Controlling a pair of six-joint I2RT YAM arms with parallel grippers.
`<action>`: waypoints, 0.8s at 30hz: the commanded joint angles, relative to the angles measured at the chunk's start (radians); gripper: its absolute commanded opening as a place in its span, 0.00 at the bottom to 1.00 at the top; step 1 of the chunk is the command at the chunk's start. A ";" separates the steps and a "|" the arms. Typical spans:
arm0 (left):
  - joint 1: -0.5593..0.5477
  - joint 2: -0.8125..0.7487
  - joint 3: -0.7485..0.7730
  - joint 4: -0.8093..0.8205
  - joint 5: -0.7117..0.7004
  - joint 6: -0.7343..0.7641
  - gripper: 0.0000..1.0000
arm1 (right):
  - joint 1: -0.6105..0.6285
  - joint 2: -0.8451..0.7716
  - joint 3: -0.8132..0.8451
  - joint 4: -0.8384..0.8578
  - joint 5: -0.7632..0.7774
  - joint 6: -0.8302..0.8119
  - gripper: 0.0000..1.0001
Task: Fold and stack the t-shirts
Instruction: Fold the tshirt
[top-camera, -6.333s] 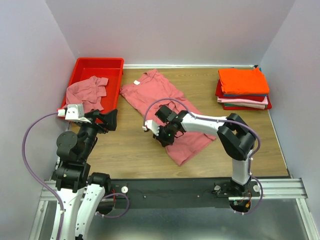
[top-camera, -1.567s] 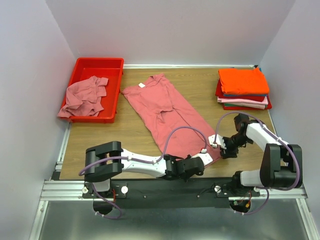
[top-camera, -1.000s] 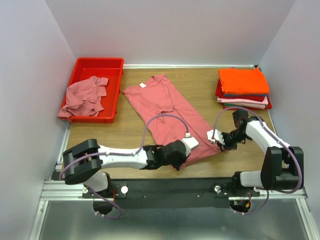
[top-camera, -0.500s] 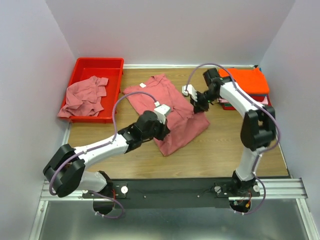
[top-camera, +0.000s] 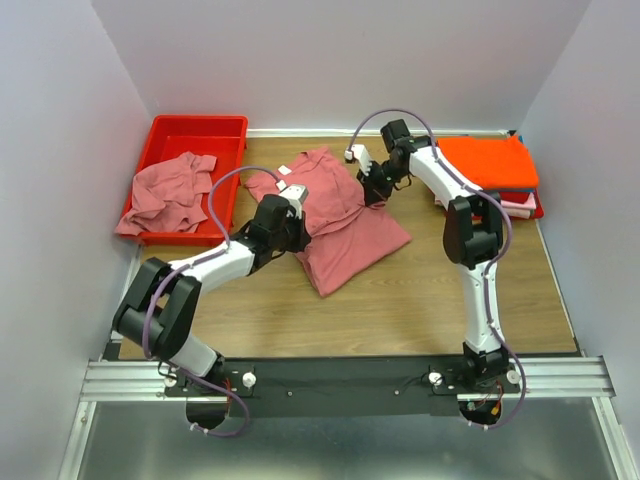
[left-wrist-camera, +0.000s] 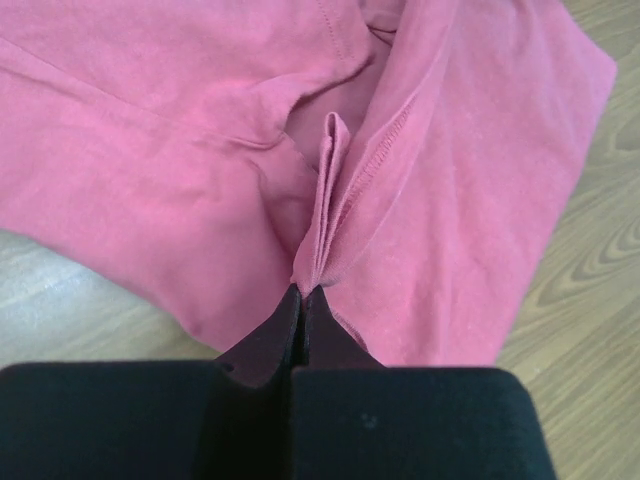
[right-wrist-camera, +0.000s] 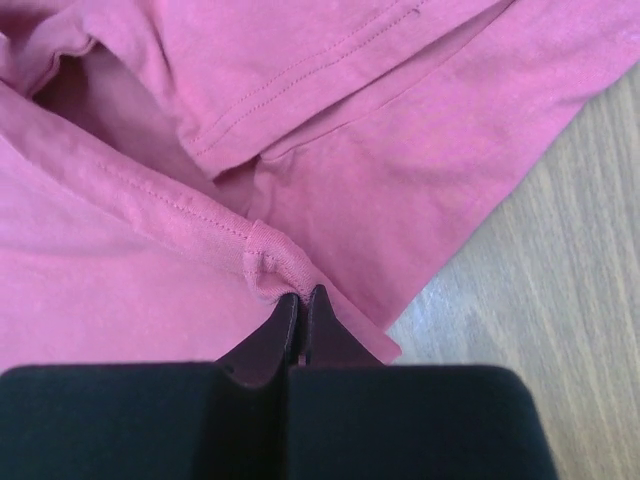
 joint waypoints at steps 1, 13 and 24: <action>0.019 0.046 0.055 0.011 0.045 0.032 0.00 | 0.016 0.027 0.053 0.025 0.023 0.064 0.00; 0.053 0.073 0.087 -0.024 -0.016 0.041 0.00 | 0.033 0.070 0.099 0.077 0.060 0.144 0.00; 0.093 0.089 0.121 -0.043 -0.056 0.043 0.00 | 0.045 0.128 0.180 0.145 0.121 0.265 0.04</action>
